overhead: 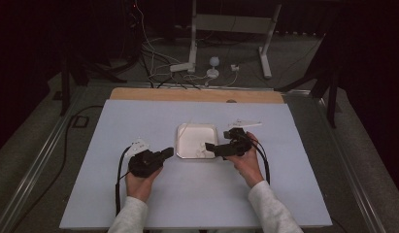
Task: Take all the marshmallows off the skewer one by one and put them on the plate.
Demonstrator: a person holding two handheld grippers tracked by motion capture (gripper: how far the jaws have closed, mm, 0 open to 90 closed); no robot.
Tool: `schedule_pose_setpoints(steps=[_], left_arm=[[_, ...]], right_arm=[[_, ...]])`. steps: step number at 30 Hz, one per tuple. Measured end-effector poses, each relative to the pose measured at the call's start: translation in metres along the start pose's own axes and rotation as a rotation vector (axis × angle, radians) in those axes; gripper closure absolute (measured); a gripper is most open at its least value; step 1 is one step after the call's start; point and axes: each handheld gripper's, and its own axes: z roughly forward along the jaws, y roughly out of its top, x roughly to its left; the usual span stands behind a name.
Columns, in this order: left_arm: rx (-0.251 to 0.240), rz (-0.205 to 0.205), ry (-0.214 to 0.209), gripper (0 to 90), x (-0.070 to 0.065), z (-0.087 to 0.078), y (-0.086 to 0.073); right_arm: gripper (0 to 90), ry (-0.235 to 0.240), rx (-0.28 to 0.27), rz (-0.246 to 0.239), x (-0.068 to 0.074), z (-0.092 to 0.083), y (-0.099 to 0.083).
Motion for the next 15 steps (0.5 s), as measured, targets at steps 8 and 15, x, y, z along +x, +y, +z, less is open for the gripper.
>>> schedule_pose_setpoints(steps=[8,15], left_arm=[[-0.024,-0.028,0.027,89.8,-0.002,0.005,0.009],[-0.033,-0.051,0.042,89.8,-0.001,0.013,0.012]], right_arm=[[0.0,0.028,-0.010,-0.038,0.005,-0.018,-0.004],[0.0,0.038,-0.026,-0.038,0.001,-0.030,-0.010]])
